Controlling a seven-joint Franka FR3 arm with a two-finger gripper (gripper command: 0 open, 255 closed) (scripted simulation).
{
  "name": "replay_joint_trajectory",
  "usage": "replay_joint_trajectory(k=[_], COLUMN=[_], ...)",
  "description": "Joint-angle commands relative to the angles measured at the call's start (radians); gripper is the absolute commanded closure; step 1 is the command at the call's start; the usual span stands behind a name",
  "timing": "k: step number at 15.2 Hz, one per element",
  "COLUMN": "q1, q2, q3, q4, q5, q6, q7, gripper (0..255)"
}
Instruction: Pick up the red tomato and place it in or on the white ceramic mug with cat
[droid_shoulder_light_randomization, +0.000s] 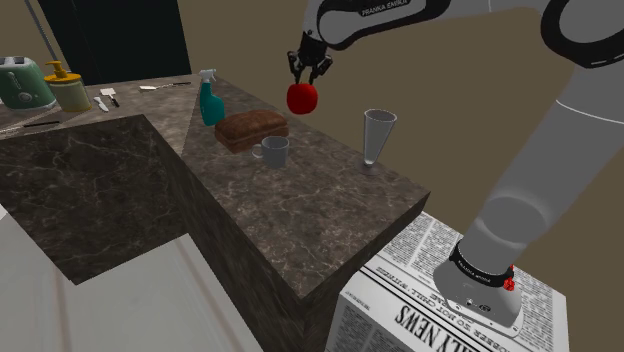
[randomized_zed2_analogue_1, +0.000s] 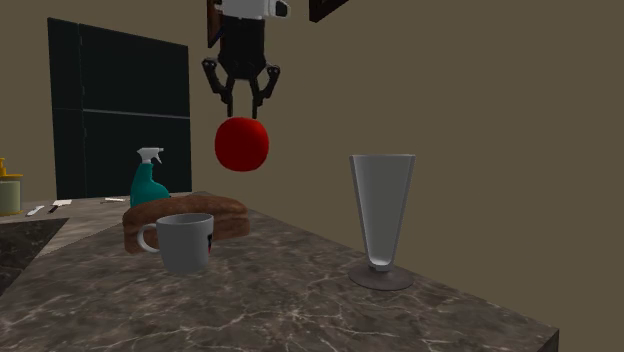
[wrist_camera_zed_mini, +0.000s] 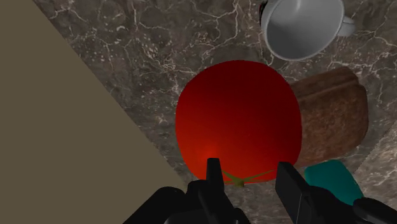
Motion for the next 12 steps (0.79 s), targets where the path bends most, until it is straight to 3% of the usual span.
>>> replay_joint_trajectory(k=[1,9,12], q1=[0.020,0.126,0.125], q2=[0.013,0.121,0.118], q3=[0.023,0.117,0.115], q4=[0.043,0.264,0.221], q5=[-0.017,-0.105,-0.111], q6=[-0.042,-0.215,-0.176], q7=[0.044,0.225,0.238], gripper=[255,255,255])
